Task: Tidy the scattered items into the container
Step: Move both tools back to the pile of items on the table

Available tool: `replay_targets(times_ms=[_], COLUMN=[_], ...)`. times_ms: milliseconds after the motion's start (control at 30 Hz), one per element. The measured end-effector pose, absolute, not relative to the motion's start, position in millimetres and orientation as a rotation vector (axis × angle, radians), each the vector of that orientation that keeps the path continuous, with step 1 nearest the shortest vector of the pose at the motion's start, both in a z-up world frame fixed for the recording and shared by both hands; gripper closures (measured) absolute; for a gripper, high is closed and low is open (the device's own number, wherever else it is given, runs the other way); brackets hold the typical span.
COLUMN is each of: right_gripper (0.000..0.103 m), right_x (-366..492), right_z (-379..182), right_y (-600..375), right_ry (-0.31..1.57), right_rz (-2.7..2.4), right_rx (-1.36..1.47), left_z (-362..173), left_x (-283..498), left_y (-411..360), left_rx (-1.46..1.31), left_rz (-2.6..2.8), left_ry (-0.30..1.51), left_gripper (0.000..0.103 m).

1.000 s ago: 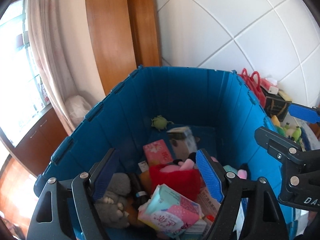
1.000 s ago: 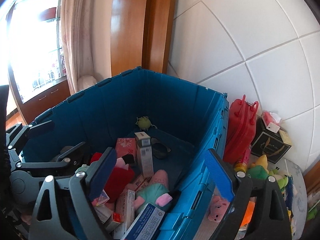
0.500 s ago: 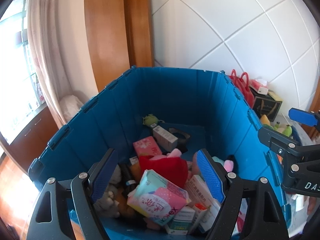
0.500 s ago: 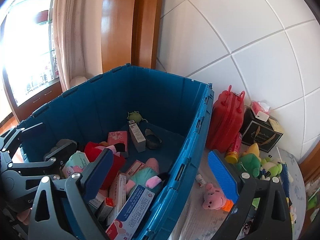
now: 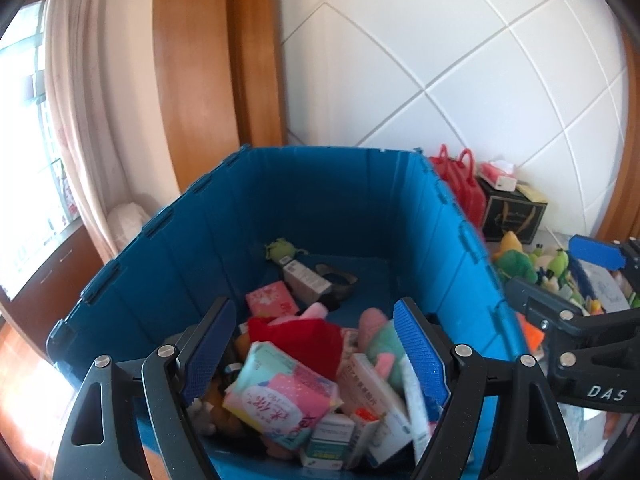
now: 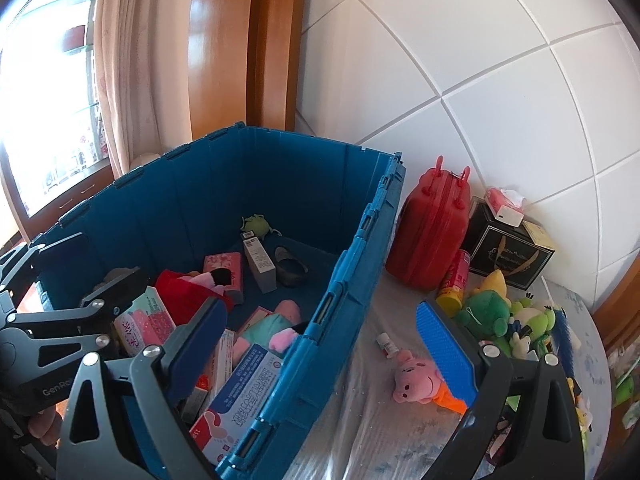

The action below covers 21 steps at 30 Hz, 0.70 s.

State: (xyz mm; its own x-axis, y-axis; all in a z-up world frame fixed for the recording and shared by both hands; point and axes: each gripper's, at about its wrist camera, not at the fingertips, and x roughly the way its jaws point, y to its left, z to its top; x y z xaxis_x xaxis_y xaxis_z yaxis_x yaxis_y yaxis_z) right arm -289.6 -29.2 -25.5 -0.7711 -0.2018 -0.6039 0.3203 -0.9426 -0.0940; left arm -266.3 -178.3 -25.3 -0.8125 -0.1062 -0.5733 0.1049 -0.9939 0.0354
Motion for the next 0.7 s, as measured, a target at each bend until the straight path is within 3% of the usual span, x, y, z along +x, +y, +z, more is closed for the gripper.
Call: replay_targets(times_ms=[400,700], right_gripper=[0.006,0.005], right_x=[-272,-251], right_z=[-22,-37], right_y=[94,261], right_ry=[0.095,-0.016], right_rz=[-2.857,-2.991], right_rx=[0.863,0.966], left_z=[-3,-45], left_x=[-259,-266], left_y=[-52,104], left_rx=[0.762,0.921], left_rz=[-3.056,-3.151], left_ry=[-0.086,-0.075], left_gripper=[0.019,0.019])
